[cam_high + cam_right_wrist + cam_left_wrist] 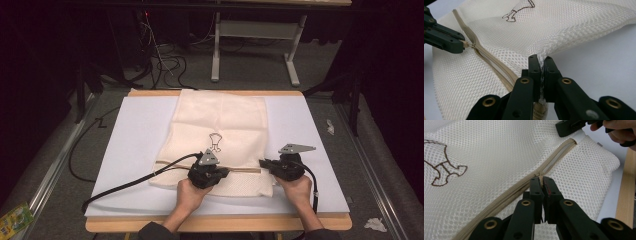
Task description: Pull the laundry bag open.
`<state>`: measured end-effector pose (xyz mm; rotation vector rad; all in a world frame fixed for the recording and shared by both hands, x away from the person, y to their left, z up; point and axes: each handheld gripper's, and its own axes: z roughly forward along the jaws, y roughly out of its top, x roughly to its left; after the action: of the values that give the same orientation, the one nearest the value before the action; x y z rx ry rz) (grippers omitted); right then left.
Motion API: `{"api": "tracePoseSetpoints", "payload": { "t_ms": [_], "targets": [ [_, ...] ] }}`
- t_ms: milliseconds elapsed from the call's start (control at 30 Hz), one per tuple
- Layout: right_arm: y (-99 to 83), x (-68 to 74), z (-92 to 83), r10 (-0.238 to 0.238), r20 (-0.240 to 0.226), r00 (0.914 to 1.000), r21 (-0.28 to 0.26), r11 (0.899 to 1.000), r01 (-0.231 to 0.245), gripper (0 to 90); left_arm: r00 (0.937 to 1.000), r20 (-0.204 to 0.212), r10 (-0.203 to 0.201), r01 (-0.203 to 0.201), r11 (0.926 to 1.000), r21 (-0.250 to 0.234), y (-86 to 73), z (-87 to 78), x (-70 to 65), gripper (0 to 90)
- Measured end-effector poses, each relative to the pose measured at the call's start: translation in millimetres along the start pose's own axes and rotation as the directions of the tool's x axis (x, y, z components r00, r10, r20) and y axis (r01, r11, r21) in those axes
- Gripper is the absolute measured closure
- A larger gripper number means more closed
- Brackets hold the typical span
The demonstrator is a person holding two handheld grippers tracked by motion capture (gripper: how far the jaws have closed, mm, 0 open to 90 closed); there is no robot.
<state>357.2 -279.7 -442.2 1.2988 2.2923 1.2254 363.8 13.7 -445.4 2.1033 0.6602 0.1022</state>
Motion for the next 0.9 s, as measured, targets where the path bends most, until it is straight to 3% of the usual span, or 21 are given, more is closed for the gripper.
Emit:
{"api": "tracePoseSetpoints", "payload": {
  "t_ms": [167,900],
  "targets": [
    [-0.1,1.2,1.2,-0.022,0.017,0.9996,0.005,1.0,0.022,88.1,1.0,-0.006,-0.004,0.004,1.0,-0.006,-0.5,-3.7,1.9,86.9],
    [-4.8,-1.4,2.5,-0.002,0.01,0.9999,-0.002,1.0,0.002,88.0,0.9988,-0.032,-0.036,0.035,0.9988,-0.034,-6.8,-25.3,12.9,86.9]
  ]
}}
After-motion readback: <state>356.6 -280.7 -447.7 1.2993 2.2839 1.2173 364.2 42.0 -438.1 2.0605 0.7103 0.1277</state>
